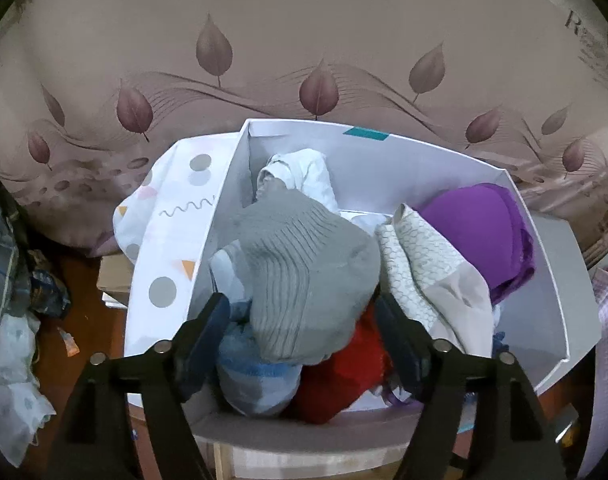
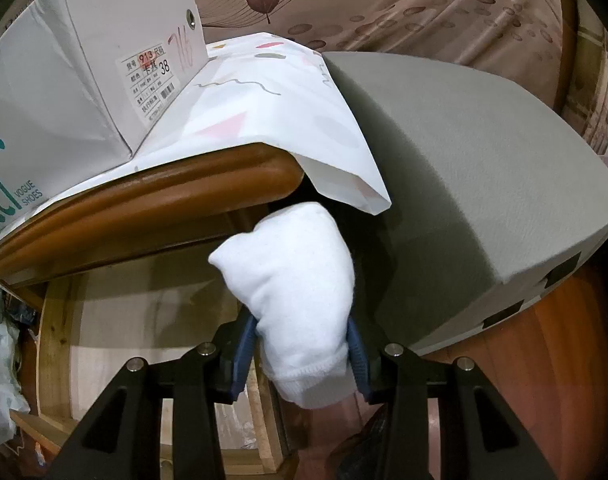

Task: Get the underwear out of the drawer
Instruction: 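Lower the grey sock into the white box and open the left tool, then move the left tool back toward the drawer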

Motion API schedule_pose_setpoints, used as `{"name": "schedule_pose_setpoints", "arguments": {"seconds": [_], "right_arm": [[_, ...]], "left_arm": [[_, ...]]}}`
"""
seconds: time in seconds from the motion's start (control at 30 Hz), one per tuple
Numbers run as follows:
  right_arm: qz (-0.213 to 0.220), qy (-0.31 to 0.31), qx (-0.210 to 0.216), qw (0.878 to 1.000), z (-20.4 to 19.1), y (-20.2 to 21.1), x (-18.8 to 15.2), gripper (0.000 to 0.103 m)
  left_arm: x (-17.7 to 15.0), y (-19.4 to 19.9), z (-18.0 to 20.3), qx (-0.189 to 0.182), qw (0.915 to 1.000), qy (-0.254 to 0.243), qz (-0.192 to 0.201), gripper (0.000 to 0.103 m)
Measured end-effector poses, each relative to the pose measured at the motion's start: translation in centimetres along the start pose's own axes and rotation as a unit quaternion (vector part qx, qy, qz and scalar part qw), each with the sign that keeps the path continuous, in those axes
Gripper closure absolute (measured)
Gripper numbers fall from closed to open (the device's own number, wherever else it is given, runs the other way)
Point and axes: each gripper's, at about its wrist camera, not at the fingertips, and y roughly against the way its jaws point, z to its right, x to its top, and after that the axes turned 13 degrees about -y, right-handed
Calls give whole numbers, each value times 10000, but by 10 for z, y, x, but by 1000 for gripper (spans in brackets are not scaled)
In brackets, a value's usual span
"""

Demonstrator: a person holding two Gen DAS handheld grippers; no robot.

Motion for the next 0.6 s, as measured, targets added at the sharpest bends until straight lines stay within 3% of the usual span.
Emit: {"name": "schedule_pose_setpoints", "arguments": {"seconds": [0.37, 0.6], "right_arm": [[2, 33, 21, 10000, -1, 1, 1, 62], [-5, 37, 18, 10000, -2, 2, 0, 62]], "left_arm": [[-13, 36, -1, -24, 9997, 130, 218, 20], [-43, 81, 4, 362, 9965, 39, 750, 13]]}}
